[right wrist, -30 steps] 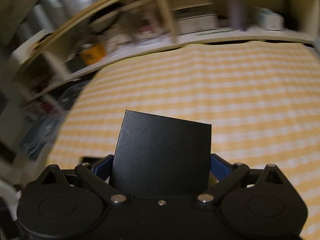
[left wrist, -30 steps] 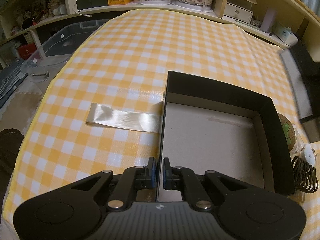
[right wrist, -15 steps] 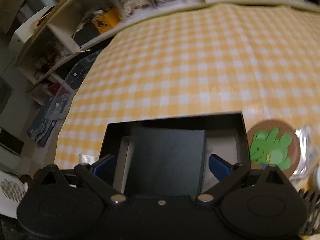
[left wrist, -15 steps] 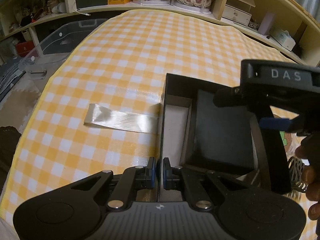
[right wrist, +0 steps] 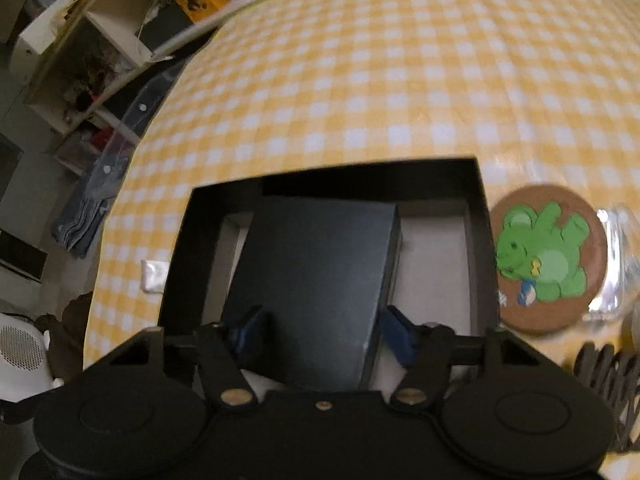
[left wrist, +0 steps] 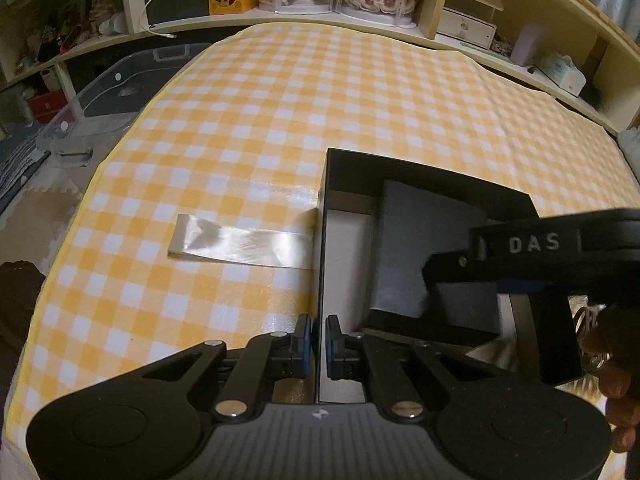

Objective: Organize rigid objects
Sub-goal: 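Lower the black box into the tray and open the right tool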

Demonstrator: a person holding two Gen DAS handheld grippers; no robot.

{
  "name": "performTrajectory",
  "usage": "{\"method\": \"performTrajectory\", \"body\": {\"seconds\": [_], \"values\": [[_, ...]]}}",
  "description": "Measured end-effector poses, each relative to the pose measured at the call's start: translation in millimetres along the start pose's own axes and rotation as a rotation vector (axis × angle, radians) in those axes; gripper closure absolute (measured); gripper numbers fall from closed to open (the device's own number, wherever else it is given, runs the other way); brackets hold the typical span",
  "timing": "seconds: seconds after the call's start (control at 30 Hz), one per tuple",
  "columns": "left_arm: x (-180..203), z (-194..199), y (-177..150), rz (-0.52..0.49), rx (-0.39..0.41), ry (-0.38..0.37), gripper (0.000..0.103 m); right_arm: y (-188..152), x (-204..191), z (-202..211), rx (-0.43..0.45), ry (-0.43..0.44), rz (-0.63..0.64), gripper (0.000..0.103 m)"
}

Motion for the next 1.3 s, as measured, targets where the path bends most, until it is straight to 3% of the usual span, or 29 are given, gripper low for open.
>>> {"method": "performTrajectory", "body": {"seconds": [0.1, 0.23, 0.47, 0.57, 0.63, 0.9, 1.13, 1.3], "values": [[-1, 0, 0, 0.001, -0.001, -0.003, 0.096, -2, -13, -6, -0.018, 0.067, 0.016, 0.053], [-1, -1, 0, -0.002, 0.000, -0.003, 0.096, -4, -28, -11, 0.027, 0.068, 0.070, 0.053], [-1, -1, 0, -0.003, 0.001, -0.003, 0.098, 3, -20, -15, 0.034, 0.098, 0.040, 0.052], [-1, 0, 0, -0.001, 0.001, -0.005, 0.099, 2, -20, -13, 0.032, 0.114, 0.048, 0.048], [-1, 0, 0, -0.001, 0.001, -0.005, 0.099, 1, -20, -6, 0.033, 0.127, 0.050, 0.034], [0, 0, -3, -0.011, -0.017, -0.008, 0.098, 10, -8, 46, 0.108, 0.159, 0.113, 0.011], [1, 1, -9, -0.026, -0.042, -0.005, 0.098, 22, 18, 96, 0.212, 0.148, 0.173, 0.000], [2, 3, -9, -0.030, -0.051, 0.003, 0.097, 25, 39, 125, 0.303, 0.096, 0.244, 0.000]]}}
Point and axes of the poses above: each gripper's, at about its wrist camera, not at the fingertips, and z roughly against the way its jaws point, x to its right, y to its top, the point moved 5 cm from there along -z, roughly the way its jaws point, and after that the axes turned 14 degrees about -z, right-handed, at the moved point
